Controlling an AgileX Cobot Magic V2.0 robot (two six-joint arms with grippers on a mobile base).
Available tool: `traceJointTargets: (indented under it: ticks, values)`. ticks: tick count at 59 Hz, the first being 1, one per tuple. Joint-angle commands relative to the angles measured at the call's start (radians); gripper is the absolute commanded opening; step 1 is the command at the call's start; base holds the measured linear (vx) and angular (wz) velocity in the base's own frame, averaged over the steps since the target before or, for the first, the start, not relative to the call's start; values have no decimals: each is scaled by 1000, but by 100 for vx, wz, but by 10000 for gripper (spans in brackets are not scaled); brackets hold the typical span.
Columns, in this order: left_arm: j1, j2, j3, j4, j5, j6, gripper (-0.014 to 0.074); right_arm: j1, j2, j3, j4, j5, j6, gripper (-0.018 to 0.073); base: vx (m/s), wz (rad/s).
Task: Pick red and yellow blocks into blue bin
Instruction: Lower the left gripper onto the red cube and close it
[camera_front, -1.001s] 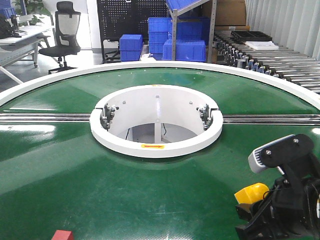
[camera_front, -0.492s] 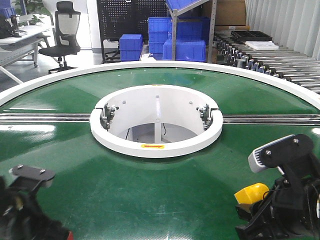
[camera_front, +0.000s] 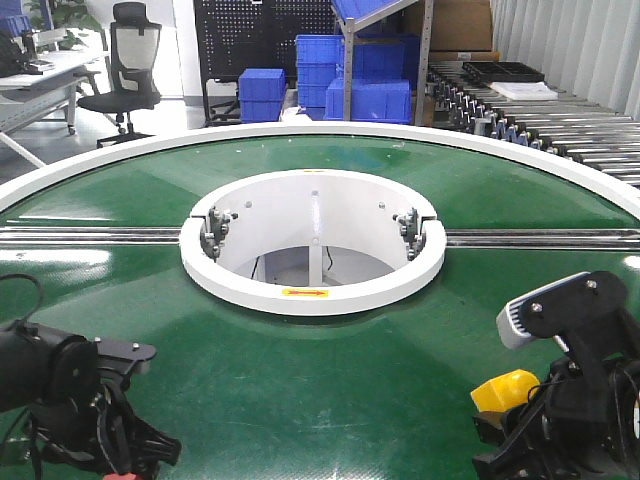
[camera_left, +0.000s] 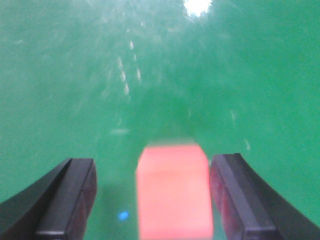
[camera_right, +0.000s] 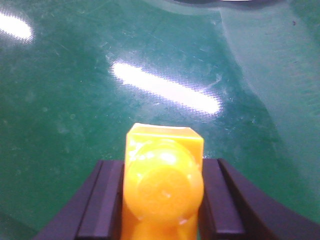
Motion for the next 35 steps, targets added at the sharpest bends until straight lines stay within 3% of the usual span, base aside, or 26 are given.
traceJointTargets:
  ticks: [1, 13, 35]
  values:
    - [1, -27, -31, -12, -36, -11, 593, -1, -22, -26, -10, -62, -5, 242, 0, 0]
    - [1, -14, -31, -23, -27, -11, 570, -1, -22, -26, -10, -62, -5, 242, 0, 0]
    - [1, -29, -31, -27, 27, -2, 345, -1, -22, -26, -10, -62, -5, 242, 0, 0]
